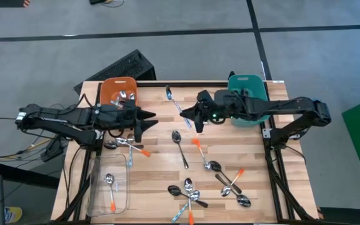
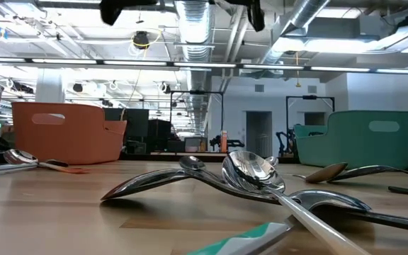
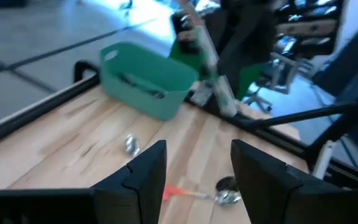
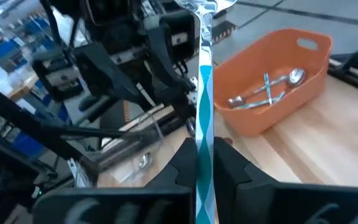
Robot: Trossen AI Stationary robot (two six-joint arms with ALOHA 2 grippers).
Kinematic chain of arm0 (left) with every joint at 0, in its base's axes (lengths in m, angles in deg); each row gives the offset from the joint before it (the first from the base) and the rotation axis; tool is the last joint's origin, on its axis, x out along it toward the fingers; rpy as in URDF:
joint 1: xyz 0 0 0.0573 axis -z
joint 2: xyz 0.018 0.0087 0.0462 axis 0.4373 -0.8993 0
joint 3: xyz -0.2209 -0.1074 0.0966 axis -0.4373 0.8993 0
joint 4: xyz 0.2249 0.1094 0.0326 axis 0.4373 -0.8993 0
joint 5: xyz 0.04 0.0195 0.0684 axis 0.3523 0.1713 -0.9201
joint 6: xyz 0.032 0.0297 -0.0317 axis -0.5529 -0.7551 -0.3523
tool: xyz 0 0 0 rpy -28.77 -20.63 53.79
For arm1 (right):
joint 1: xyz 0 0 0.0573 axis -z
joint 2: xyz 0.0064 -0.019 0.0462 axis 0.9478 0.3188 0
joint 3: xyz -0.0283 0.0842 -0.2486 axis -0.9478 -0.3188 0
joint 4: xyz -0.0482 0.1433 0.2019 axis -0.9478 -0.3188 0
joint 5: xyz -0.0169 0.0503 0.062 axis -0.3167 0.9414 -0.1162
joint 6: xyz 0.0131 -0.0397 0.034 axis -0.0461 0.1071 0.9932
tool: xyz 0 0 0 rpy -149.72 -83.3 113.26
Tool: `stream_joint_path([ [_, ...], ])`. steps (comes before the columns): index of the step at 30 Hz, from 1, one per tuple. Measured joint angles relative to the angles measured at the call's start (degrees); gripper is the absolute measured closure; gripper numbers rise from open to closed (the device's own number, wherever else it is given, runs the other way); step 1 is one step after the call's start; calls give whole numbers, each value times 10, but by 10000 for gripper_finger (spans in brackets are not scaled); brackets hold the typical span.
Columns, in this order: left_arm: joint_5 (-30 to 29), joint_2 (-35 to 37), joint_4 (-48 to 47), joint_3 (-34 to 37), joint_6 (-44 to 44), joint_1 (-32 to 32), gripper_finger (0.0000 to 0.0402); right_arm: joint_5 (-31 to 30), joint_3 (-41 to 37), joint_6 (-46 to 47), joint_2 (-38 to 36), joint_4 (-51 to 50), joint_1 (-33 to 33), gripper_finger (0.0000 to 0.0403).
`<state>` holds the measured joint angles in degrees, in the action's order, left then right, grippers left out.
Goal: Sort silverware by color (type)
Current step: Put the white blue spoon into the orange bin
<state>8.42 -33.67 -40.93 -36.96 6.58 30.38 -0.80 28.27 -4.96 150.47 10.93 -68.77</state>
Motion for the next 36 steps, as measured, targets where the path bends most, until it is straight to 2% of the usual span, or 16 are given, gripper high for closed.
stream_joint_path([
  [4, 42, -19, 69, 0, -34, 0, 235, 17, 0, 1, 8, 43, -15, 368],
  [9, 66, -44, 156, 0, -73, 0, 235, 27, 0, 1, 20, 121, -42, 368],
  [17, 100, -68, 283, 0, -96, -1, 235, 15, 0, -3, 20, 135, -69, 367],
  [25, 108, -78, 302, 0, -64, -1, 230, 14, 0, -31, 21, 165, -88, 367],
  [29, 102, -78, 311, 0, -63, -1, 213, 11, 0, -31, 21, 167, -93, 367],
  [36, 111, -78, 319, 0, -61, -5, 182, -31, 0, -31, 21, 166, -103, 367],
])
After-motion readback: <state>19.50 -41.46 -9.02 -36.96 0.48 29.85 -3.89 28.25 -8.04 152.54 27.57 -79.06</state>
